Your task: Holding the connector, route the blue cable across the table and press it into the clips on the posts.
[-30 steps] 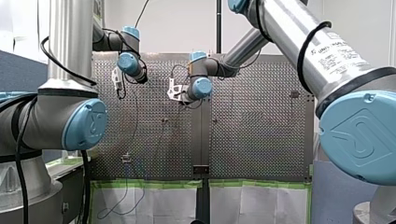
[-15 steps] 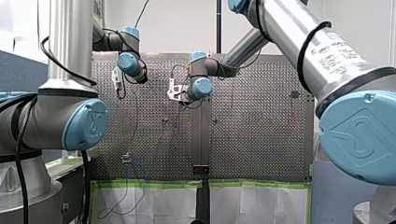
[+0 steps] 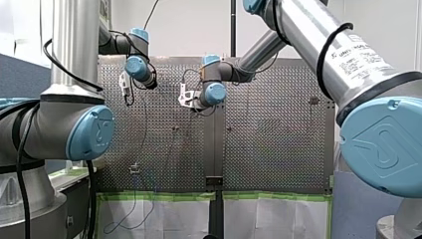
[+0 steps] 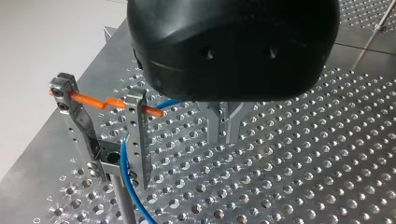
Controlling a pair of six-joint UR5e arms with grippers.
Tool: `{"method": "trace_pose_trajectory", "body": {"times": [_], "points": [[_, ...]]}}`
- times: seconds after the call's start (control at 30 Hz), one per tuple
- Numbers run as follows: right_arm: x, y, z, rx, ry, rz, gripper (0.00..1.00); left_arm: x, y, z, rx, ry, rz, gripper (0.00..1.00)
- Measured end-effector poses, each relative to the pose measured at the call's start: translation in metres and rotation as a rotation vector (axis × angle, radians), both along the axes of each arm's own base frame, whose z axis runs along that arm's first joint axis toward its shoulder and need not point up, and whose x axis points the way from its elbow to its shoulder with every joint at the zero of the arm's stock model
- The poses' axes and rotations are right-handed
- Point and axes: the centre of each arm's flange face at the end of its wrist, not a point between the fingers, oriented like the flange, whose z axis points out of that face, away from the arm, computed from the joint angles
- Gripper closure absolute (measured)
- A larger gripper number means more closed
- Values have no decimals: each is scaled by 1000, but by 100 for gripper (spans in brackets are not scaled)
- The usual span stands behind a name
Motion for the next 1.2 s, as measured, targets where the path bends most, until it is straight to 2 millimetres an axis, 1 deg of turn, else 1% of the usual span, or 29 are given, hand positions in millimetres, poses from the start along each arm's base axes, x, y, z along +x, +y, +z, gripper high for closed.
{"method": "trace_pose_trajectory", "body": {"times": [0.87, 1.0, 1.2], "points": [[0, 0, 0, 0, 0, 0, 100, -4, 4, -9, 9, 17, 35, 90], [0, 0, 0, 0, 0, 0, 100, -8, 6, -16, 13, 30, 50, 90], [0, 0, 0, 0, 0, 0, 100, -16, 9, -33, 24, 62, 87, 90]]}}
